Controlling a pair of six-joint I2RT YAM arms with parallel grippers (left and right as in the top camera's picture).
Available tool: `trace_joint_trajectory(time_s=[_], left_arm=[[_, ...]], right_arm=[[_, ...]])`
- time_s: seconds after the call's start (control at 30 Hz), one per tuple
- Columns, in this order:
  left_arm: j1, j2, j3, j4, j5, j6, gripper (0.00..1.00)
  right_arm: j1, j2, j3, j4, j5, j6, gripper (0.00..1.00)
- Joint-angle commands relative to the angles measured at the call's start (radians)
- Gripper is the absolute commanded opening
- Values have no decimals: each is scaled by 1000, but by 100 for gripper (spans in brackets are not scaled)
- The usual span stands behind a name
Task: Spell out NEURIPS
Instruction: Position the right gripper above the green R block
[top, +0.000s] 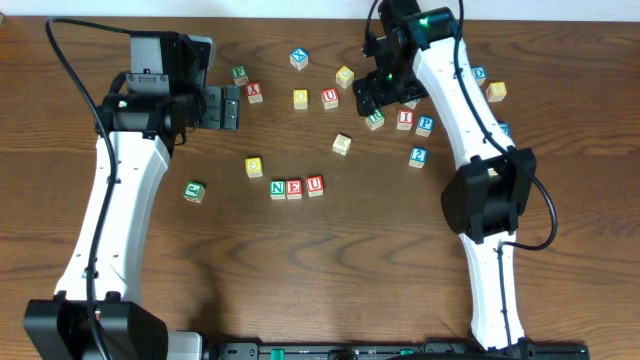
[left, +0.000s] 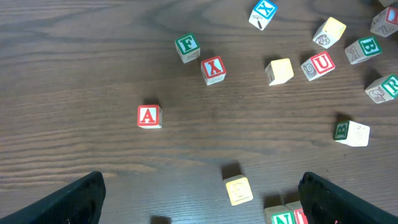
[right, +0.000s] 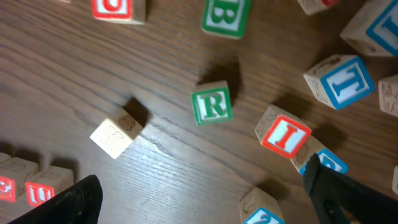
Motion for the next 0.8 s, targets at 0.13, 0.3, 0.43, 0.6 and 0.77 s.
trace_joint_trajectory(time_s=[0.13, 0.3, 0.43, 0.6, 0.77], left_arm=[[3, -4, 26, 0, 6, 10, 98], [3, -4, 26, 0, 6, 10, 98], [3, -4, 26, 0, 6, 10, 98], [3, -4, 26, 0, 6, 10, 98], [3, -4, 26, 0, 6, 10, 98]], right_arm=[[48, -4, 12, 27, -4, 9, 99], [48, -4, 12, 35, -3, 24, 99], [43, -4, 12, 43, 17, 28, 98], [49, 5, 12, 46, 97, 50, 98], [53, 26, 12, 49, 130, 62, 97]])
